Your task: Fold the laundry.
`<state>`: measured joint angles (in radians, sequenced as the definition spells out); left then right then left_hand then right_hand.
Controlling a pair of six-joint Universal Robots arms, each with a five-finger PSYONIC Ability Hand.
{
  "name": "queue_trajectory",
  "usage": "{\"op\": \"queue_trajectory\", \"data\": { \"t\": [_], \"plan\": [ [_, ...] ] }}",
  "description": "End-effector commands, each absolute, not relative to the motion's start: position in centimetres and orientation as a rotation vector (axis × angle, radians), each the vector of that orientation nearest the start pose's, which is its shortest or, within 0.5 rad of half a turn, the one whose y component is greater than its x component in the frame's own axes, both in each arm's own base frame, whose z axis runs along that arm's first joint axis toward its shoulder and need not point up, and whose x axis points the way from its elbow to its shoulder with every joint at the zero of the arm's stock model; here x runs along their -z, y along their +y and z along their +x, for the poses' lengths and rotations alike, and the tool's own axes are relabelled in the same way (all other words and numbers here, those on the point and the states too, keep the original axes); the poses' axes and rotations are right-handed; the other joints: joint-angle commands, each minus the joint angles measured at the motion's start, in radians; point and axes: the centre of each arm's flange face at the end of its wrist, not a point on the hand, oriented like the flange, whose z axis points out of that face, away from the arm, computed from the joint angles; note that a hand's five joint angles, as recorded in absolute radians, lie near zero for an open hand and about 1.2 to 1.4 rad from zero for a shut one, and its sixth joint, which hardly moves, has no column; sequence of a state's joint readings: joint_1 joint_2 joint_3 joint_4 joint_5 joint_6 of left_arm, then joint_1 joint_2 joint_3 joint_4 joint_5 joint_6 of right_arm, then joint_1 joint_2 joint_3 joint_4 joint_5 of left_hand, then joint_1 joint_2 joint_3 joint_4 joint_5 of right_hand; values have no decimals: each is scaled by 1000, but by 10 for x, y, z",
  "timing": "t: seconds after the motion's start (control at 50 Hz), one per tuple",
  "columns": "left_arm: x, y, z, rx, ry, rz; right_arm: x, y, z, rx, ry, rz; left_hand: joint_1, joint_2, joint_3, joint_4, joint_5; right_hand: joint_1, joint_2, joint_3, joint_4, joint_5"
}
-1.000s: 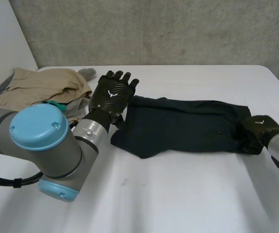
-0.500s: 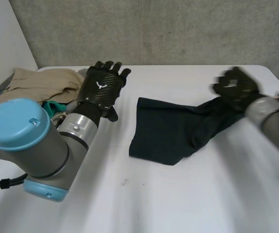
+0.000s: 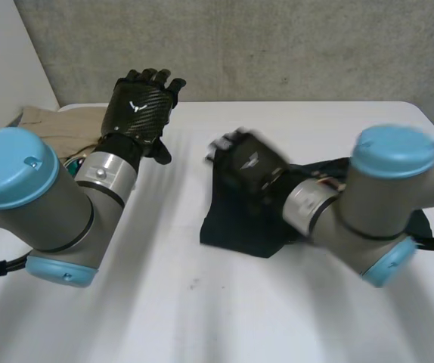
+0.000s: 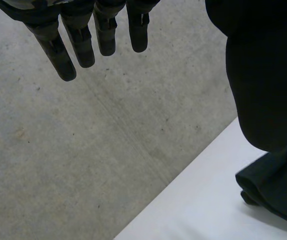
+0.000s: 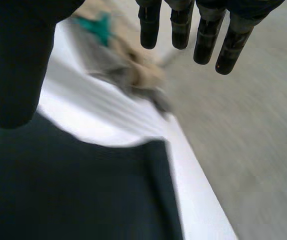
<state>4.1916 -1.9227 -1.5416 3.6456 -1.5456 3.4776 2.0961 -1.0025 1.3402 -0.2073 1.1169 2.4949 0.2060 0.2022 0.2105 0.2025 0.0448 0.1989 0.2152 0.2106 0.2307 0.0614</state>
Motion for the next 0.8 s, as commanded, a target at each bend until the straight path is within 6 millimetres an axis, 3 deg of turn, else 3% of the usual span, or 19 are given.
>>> {"op": "queue_trajectory", "data": {
  "t": [0.02, 0.08, 0.16, 0.24, 0.34, 0.6, 0.64, 0.7, 0.8],
  "plan": [
    [-242, -269, -315, 2526, 1928, 932, -223, -331, 232, 1973, 2158, -690, -31, -28, -36, -28, -45, -24, -41, -36, -56, -61],
    [-238, -263, -318, 2522, 1939, 960, -211, -338, 200, 1927, 2299, -676, -31, -28, -36, -28, -45, -24, -41, -36, -56, -61],
    [-236, -260, -320, 2515, 1950, 974, -183, -341, 156, 1841, 2467, -825, -31, -28, -36, -28, -45, 68, 52, 56, 36, 31],
    [-230, -259, -319, 2497, 1970, 981, -158, -340, 136, 1772, 2512, -964, -31, -28, -36, -28, -45, 124, 107, 112, 92, 87],
    [-226, -259, -320, 2484, 1980, 990, -138, -348, 127, 1750, 2473, -1001, -31, -28, -36, -28, -45, 373, 357, 362, 341, 336],
    [-225, -259, -320, 2483, 1983, 989, -126, -361, 116, 1785, 2460, -987, -31, -28, -36, -28, -45, 423, 407, 411, 391, 386],
    [-225, -259, -320, 2484, 1983, 992, -123, -361, 117, 1779, 2461, -990, -31, -28, -36, -28, -45, 628, 611, 616, 596, 591],
    [-224, -258, -320, 2480, 1987, 991, -120, -363, 117, 1774, 2460, -997, -31, -28, -36, -28, -45, 1165, 1149, 1153, 1133, 1128],
    [-223, -258, -319, 2475, 1992, 995, -124, -364, 117, 1788, 2453, -1009, -31, -28, -36, -28, -45, 1197, 1181, 1186, 1166, 1160]
  ]
}}
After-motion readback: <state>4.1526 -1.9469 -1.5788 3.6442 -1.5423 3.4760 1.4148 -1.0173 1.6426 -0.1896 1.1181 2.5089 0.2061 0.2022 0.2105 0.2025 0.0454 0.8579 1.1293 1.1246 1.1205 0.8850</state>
